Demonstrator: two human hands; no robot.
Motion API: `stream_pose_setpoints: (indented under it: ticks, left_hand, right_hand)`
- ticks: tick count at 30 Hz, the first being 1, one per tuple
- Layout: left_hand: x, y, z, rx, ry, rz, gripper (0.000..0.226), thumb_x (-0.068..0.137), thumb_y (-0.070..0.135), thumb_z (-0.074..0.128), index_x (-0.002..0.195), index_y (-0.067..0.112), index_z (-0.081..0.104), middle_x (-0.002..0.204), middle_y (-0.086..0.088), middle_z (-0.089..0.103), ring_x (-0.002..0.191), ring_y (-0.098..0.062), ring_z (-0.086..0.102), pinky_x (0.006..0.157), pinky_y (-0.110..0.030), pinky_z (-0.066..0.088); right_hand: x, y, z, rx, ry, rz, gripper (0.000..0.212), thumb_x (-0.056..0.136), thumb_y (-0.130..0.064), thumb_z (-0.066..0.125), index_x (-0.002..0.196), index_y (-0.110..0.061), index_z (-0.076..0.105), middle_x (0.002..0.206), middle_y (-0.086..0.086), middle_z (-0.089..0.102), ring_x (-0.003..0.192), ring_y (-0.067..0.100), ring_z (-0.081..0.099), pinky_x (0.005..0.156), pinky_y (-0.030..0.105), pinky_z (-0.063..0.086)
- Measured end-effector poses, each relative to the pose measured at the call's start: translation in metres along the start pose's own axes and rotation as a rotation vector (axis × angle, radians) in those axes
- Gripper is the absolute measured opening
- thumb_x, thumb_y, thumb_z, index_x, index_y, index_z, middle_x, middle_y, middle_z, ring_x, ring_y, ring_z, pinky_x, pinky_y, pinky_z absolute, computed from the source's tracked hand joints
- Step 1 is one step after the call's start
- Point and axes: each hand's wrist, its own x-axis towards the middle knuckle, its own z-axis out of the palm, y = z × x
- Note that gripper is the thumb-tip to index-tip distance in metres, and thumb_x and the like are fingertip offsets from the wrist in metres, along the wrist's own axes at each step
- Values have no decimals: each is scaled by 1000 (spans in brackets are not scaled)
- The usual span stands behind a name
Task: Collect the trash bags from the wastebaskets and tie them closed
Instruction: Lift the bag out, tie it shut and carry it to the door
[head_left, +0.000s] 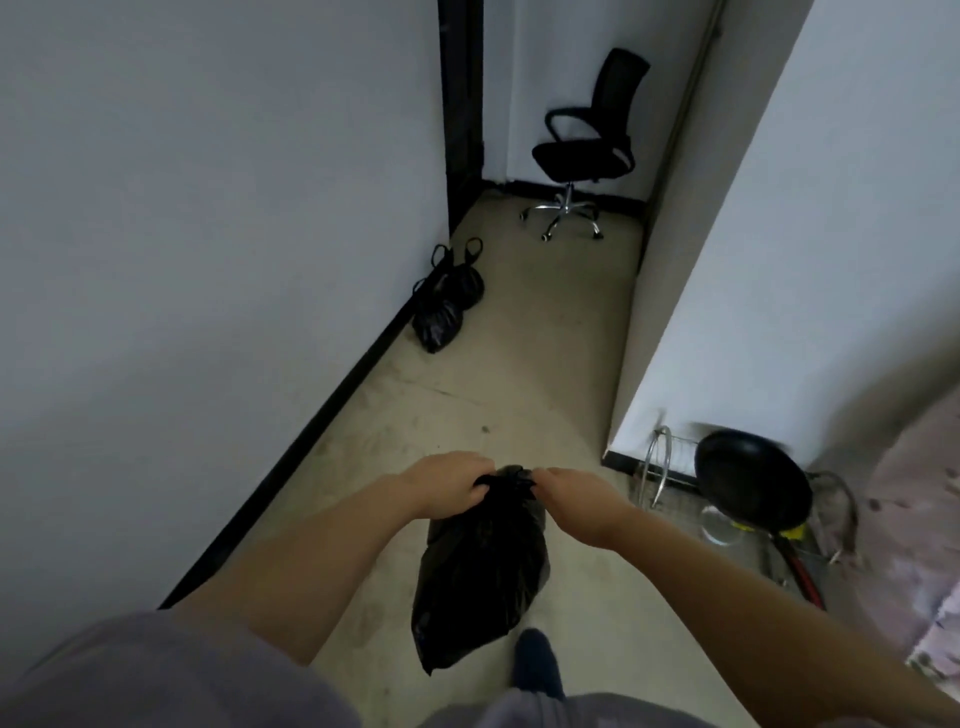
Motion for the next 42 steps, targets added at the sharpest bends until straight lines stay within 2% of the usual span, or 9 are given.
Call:
stream_pose_setpoints:
  ticks: [10,16,19,25,29,32,34,38,42]
  left_hand:
    - [167,-86,-91,-129,71,-140,18,94,21,44,96,5,53,103,-13,58,81,-17,44,69,-27,31]
    - [258,-169,-130,-285,18,-210,24,100,14,34,104,-3,52,110,-22,56,99,-32,55,78,-31,38]
    - [303,-217,-160,-345,11,-211,23,100,8,31,101,-4,51,110,-26,55,101,-36,53,79,-32,37]
    - [384,-308,-220,-329,-59,-256,19,96,8,38,78,8,44,110,-29,55,103,-37,54,77,-35,38]
    - [423,-356,-248,-298,-106,-281,22,94,8,42,108,-5,55,116,-26,56,108,-36,54,85,-36,41]
    - [447,-399,-257,-314,-132,-308,28,93,5,41,114,-5,56,119,-25,57,110,-37,54,89,-38,41]
    - [464,-428,-260,-324,-141,-351,27,93,5,40,111,-3,57,117,-23,59,108,-36,56,82,-36,41]
    - [497,-487,-269,-314,-163,-436,11,90,3,41,87,7,51,96,-21,57,92,-30,56,73,-32,35]
    - [521,-548,-271,-332,-207,-490,16,88,4,44,89,3,60,99,-20,63,93,-32,61,73,-36,43]
  right_hand:
    - [198,100,-107,-72,-62,-118,33,101,-27,30,123,-10,47,118,15,59,105,33,57,84,38,43]
    - [331,131,-140,-54,-59,-117,29,101,-25,32,114,-5,50,112,17,60,100,34,57,80,38,42]
    - [402,140,-159,-18,-47,-116,28,101,-23,33,107,-2,50,107,21,61,95,36,57,76,40,41]
    - [526,135,-195,117,-83,-78,27,100,-20,34,100,-1,53,103,22,62,90,34,58,75,40,44]
    - [596,133,-206,162,-133,-83,27,100,-17,34,109,-2,54,106,19,63,91,33,59,78,40,48]
    - [648,135,-211,170,-177,-120,26,101,-15,33,104,-1,54,105,20,62,91,31,58,69,31,36]
    - [685,136,-214,173,-194,-158,26,101,-15,33,104,-1,55,104,20,62,90,30,57,65,26,29]
    - [762,134,-214,174,-212,-237,22,101,-20,31,90,-11,47,95,16,60,74,22,45,65,28,30]
    - [831,130,-200,252,-281,-316,27,101,-20,32,91,-5,53,75,2,47,59,13,39,60,27,29]
